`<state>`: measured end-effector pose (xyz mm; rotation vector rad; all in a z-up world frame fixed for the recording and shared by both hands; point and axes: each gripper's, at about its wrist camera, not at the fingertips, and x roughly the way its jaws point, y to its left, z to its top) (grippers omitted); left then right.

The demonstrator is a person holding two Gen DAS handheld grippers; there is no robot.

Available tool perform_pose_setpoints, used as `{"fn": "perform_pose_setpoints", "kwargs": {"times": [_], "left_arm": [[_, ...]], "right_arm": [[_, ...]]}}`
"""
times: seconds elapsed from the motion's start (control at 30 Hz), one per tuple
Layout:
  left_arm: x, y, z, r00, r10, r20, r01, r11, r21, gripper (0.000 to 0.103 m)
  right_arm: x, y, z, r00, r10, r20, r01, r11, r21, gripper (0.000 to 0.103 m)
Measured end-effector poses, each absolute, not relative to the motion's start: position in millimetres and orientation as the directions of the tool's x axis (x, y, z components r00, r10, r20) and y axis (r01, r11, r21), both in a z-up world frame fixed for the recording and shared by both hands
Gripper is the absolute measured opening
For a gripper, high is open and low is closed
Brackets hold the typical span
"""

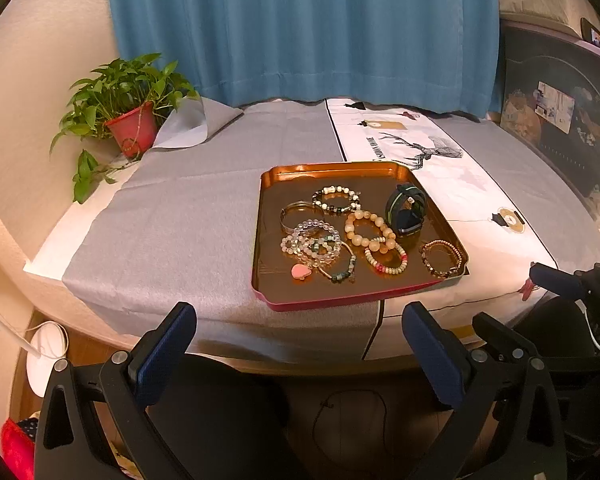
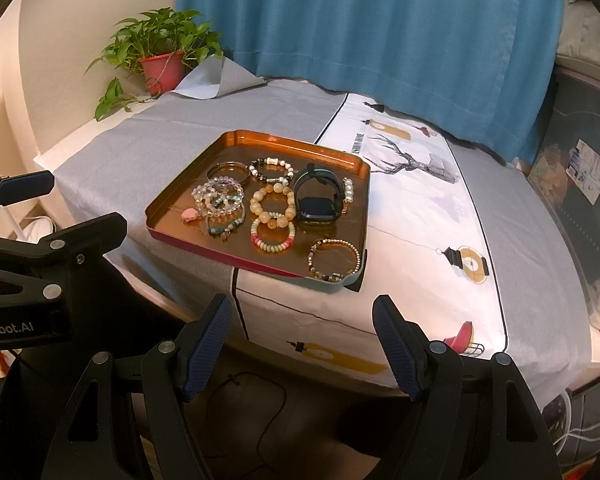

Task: Organize jewelry

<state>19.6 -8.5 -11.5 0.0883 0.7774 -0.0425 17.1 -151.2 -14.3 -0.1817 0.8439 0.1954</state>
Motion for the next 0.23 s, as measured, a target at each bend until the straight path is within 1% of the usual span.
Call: {"fn": "perform_pose_setpoints", "kwargs": {"times": [0.23], "left_arm": [[19.2, -10.9, -13.3, 0.710, -0.004, -0.704, 0.079, 0.994, 0.075, 0.102]], "right_arm": [[15.9, -151.6, -13.7, 0.646, 0.108, -0.756, -0.252, 0.965, -0.078, 0.073]]}}
